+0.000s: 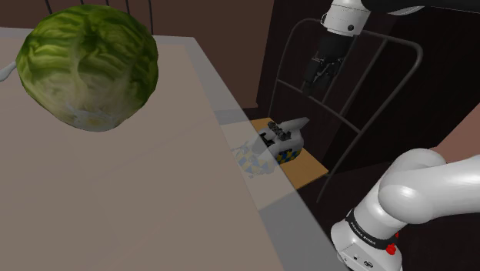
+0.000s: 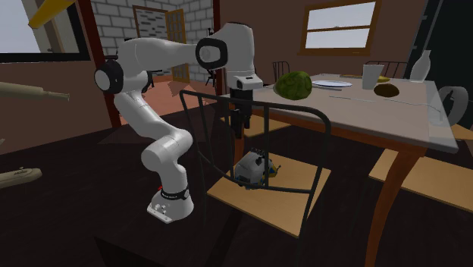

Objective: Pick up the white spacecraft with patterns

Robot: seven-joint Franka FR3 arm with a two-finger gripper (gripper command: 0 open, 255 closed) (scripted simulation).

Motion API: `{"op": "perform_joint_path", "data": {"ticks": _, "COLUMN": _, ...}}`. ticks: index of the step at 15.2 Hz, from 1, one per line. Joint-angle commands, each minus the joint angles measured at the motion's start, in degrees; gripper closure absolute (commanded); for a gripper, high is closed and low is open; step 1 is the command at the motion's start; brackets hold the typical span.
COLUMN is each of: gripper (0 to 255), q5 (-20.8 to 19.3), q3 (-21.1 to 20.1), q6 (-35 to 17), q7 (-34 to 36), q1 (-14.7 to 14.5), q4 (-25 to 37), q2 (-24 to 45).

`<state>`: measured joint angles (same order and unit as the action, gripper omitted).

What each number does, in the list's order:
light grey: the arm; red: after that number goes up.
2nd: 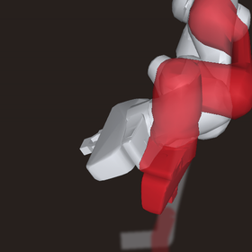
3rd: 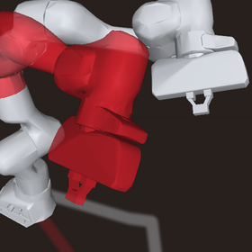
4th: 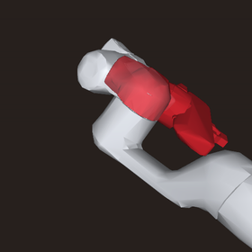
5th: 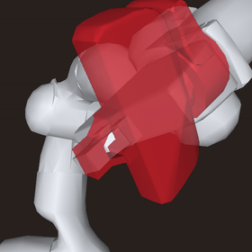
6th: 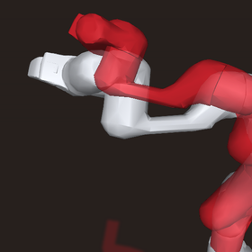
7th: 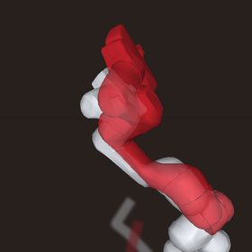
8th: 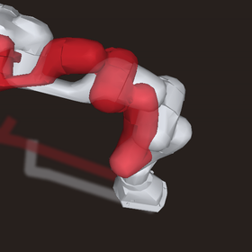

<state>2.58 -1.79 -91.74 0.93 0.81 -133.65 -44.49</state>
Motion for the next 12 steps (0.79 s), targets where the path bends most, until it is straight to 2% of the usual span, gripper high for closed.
{"op": "perform_joint_path", "data": {"ticks": 1, "gripper": 0, "q5": 0.00, "q3": 0.00, "q6": 0.00, "q7": 0.00, "q1": 0.00, "q4": 0.00, "q2": 0.00}}
{"op": "perform_joint_path", "data": {"ticks": 11, "gripper": 0, "q5": -2.94, "q3": -2.30, "q6": -11.87, "q7": -29.09, "q1": -14.43, "q4": -3.13, "q2": 11.84}}
{"op": "perform_joint_path", "data": {"ticks": 12, "gripper": 0, "q5": -3.07, "q3": -2.41, "q6": -12.29, "q7": -30.15, "q1": -14.98, "q4": -3.34, "q2": 12.15}}
